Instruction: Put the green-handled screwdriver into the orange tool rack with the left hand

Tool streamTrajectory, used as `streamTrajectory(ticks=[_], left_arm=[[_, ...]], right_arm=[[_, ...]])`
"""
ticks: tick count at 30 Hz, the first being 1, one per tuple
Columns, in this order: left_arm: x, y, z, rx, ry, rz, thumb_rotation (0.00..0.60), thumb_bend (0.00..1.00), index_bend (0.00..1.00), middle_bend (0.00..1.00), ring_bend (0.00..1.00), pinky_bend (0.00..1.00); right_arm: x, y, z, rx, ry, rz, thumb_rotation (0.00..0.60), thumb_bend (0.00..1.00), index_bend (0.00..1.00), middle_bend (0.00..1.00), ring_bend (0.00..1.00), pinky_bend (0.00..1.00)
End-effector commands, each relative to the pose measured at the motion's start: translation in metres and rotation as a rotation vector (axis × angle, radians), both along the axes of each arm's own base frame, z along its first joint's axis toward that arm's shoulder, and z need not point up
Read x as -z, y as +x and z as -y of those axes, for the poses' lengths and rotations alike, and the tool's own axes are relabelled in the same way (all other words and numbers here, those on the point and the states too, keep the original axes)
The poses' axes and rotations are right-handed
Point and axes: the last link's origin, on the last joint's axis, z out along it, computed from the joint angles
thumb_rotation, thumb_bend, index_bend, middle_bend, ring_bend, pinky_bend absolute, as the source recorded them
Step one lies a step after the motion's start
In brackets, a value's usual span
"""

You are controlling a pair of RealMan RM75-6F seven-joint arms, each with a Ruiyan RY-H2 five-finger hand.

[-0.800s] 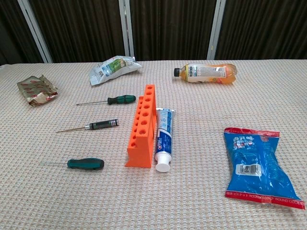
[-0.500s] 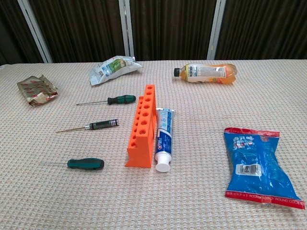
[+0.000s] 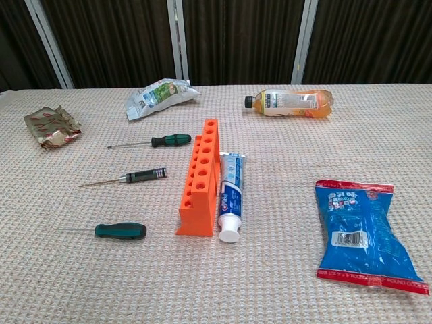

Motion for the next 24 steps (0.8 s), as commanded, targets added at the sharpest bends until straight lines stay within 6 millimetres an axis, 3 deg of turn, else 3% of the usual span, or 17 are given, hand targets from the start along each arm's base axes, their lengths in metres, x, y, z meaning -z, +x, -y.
streamTrajectory(ticks=[1, 7, 13, 18, 24], left_arm=[[0.001, 0.001, -0.002, 0.003, 0.0, 0.004, 0.514, 0.13, 0.34, 0.16, 0.04, 0.0], [0.004, 0.004, -0.008, 0.028, -0.031, -0.022, 0.511, 0.16, 0.38, 0.19, 0.07, 0.0], [0.02, 0.027, -0.027, 0.137, -0.183, -0.053, 0.51, 0.21, 0.45, 0.2, 0.08, 0.0], [0.035, 0.048, -0.041, 0.195, -0.262, -0.075, 0.513, 0.06, 0.46, 0.2, 0.08, 0.0], [0.064, 0.069, -0.061, 0.213, -0.304, -0.116, 0.512, 0.04, 0.47, 0.19, 0.06, 0.0]], right_arm=[[0.0, 0.001, 0.0, -0.008, -0.008, 0.004, 0.6, 0.0, 0.08, 0.03, 0.0, 0.01], [0.001, 0.0, 0.0, -0.009, -0.008, 0.009, 0.6, 0.0, 0.08, 0.03, 0.0, 0.01], [0.004, -0.001, -0.002, -0.008, -0.005, 0.019, 0.6, 0.0, 0.08, 0.03, 0.0, 0.01], [0.003, -0.001, -0.003, -0.012, -0.006, 0.021, 0.6, 0.0, 0.09, 0.03, 0.0, 0.01], [0.002, -0.002, -0.006, -0.01, -0.012, 0.021, 0.6, 0.0, 0.09, 0.03, 0.0, 0.01]])
